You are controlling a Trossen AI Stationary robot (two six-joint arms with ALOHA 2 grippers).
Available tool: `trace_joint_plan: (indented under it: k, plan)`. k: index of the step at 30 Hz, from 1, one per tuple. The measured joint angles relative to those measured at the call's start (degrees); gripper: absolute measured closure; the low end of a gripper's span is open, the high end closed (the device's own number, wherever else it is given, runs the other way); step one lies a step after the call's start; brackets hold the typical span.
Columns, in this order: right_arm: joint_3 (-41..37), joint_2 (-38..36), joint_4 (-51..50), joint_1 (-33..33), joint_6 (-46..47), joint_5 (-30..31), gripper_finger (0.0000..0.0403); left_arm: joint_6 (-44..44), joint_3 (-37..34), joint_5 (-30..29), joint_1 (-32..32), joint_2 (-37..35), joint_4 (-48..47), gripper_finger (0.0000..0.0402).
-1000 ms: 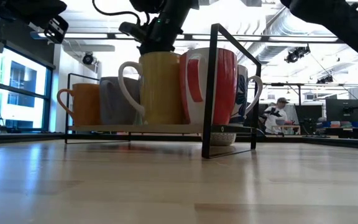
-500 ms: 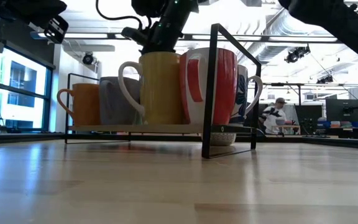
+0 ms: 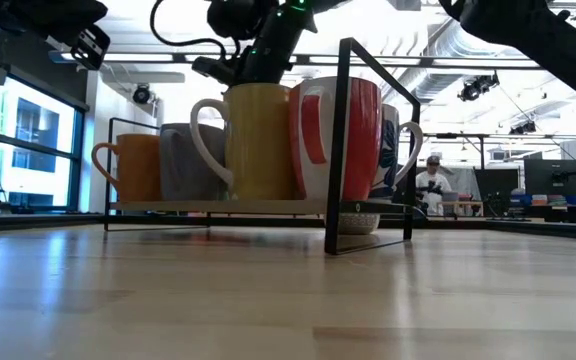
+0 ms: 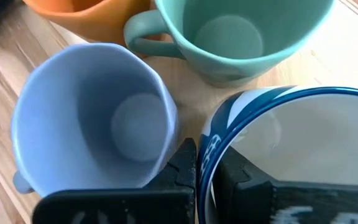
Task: Place coffee mugs
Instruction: Put the blue patterned mug on the shelf
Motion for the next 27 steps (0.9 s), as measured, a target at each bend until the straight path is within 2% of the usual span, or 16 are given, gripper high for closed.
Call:
trace_joint_plan:
  k: [27]
  plan:
    - [0.0, 0.1, -1.4, 0.0, -0.3, -1.1, 0.0402, 0.1, 0.0, 0.0, 0.0, 0.0, 0.0, 0.0401]
